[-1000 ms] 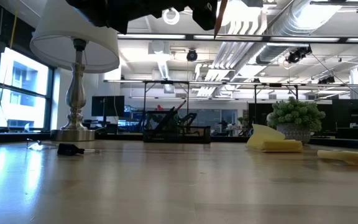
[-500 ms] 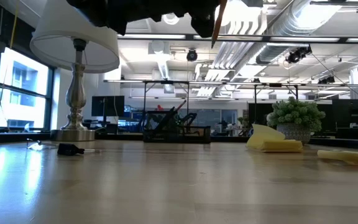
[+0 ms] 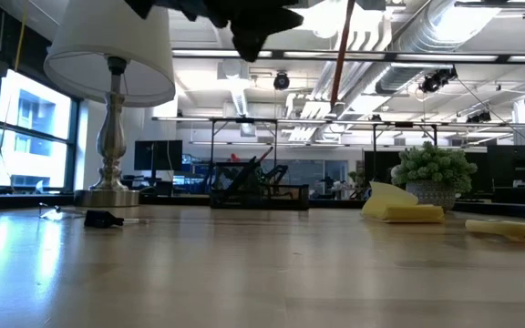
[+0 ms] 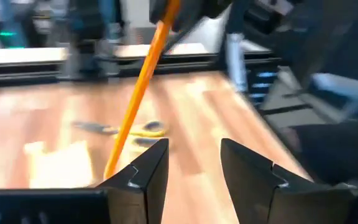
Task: Pick and place office supplies into organizer
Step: Put the orange pencil into the black desk organizer
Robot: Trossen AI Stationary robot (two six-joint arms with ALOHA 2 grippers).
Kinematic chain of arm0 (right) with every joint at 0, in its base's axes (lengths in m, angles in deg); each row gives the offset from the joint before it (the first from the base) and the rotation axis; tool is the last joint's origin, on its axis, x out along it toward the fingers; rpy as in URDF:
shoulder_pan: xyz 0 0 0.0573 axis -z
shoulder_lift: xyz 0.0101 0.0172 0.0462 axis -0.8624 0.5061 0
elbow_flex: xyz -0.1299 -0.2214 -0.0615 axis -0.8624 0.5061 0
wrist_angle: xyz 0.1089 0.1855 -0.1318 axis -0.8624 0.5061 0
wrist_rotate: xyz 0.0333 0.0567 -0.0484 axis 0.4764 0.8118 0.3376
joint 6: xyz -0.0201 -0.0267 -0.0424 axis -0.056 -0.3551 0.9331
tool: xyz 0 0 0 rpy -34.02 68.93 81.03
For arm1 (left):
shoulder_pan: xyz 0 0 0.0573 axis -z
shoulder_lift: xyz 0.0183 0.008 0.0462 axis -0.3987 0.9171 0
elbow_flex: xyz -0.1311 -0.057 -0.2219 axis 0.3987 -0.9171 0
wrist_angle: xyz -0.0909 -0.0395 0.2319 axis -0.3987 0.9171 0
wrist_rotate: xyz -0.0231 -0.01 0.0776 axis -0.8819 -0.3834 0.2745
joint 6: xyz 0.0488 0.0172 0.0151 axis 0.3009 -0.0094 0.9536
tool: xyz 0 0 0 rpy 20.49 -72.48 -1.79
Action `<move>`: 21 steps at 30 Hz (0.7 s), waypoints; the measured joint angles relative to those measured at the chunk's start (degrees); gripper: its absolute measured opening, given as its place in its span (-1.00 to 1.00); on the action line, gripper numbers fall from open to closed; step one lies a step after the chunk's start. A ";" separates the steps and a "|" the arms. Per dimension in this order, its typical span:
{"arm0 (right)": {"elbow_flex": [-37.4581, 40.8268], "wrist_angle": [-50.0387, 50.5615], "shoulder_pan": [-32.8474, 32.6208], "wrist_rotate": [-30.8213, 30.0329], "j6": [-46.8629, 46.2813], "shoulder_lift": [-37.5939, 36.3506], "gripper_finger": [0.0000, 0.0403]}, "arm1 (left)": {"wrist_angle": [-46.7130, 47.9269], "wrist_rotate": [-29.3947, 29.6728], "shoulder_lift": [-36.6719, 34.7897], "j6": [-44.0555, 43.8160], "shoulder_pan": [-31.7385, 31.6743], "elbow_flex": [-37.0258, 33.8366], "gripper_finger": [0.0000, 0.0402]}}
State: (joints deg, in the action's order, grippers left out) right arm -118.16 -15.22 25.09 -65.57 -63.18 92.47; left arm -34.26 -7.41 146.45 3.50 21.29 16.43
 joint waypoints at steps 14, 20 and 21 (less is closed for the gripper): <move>0.00 -18.77 32.53 34.07 17.80 -0.47 -0.97 | 5.24 19.58 -21.20 4.35 4.86 -9.91 -0.75; -0.90 -31.28 50.11 52.19 16.12 7.11 -0.97 | 1.47 19.84 -27.83 4.35 4.81 -16.15 -0.91; -1.87 -31.99 52.45 54.26 15.62 8.94 -0.97 | 1.46 20.22 -28.23 4.35 4.83 -16.42 -0.93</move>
State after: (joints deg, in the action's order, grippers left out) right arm -120.04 -47.21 77.54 -11.31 -47.56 101.41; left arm -32.80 12.81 118.22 7.86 26.13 0.01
